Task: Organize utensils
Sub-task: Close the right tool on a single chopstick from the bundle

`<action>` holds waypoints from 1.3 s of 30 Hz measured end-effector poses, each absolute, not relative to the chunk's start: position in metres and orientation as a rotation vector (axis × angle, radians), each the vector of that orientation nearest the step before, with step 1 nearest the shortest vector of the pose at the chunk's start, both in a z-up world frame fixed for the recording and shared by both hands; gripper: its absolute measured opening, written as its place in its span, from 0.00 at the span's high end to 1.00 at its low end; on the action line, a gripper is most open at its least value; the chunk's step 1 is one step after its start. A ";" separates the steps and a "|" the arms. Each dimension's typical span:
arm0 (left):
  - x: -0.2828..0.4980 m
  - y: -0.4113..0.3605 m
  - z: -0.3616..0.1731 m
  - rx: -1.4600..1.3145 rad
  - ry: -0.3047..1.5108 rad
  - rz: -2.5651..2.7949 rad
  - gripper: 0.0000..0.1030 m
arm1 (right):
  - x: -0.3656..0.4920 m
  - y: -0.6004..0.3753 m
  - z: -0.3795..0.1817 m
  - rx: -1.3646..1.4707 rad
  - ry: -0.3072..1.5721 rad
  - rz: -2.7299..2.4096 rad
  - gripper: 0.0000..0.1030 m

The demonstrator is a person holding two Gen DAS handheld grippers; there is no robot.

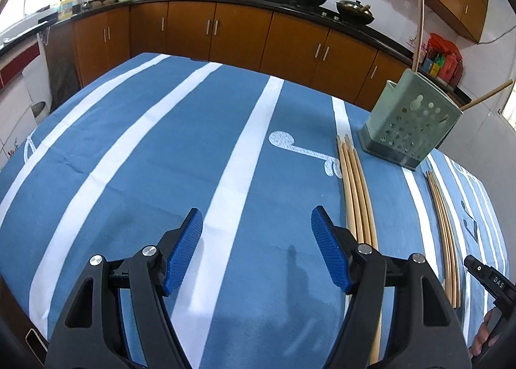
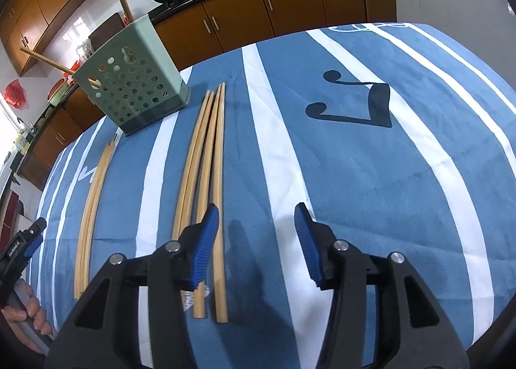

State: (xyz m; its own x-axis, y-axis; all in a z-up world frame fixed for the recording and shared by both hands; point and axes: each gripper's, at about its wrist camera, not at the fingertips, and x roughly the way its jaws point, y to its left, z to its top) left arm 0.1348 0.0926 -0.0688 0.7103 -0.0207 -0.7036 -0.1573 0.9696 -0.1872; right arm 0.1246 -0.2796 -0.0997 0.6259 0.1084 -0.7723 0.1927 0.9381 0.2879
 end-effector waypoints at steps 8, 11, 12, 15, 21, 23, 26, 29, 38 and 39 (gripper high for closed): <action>0.127 0.076 -0.074 -0.253 0.784 0.021 0.32 | 0.124 -0.284 -0.102 0.381 0.887 -0.045 0.66; 0.124 0.067 -0.076 -0.243 0.789 -0.013 0.32 | 0.122 -0.287 -0.102 0.399 0.870 -0.043 0.70; 0.124 0.063 -0.077 -0.231 0.789 -0.022 0.32 | 0.121 -0.286 -0.101 0.397 0.864 -0.041 0.71; 0.123 0.055 -0.078 -0.190 0.785 -0.041 0.32 | 0.122 -0.283 -0.099 0.379 0.856 -0.037 0.75; 0.125 0.047 -0.080 -0.173 0.791 -0.059 0.32 | 0.127 -0.260 -0.100 0.318 0.871 0.032 0.84; 0.124 0.045 -0.079 -0.164 0.789 -0.064 0.32 | 0.128 -0.255 -0.101 0.306 0.873 0.047 0.84; 0.124 0.043 -0.079 -0.154 0.788 -0.068 0.32 | 0.130 -0.248 -0.102 0.272 0.878 0.051 0.86; 0.126 0.041 -0.079 -0.150 0.789 -0.068 0.32 | 0.132 -0.246 -0.105 0.226 0.880 0.021 0.92; 0.140 0.048 -0.074 -0.114 0.810 -0.067 0.33 | 0.142 -0.248 -0.106 0.133 0.863 -0.046 0.92; 0.142 0.048 -0.072 -0.107 0.804 -0.066 0.34 | 0.142 -0.248 -0.106 0.130 0.863 -0.048 0.92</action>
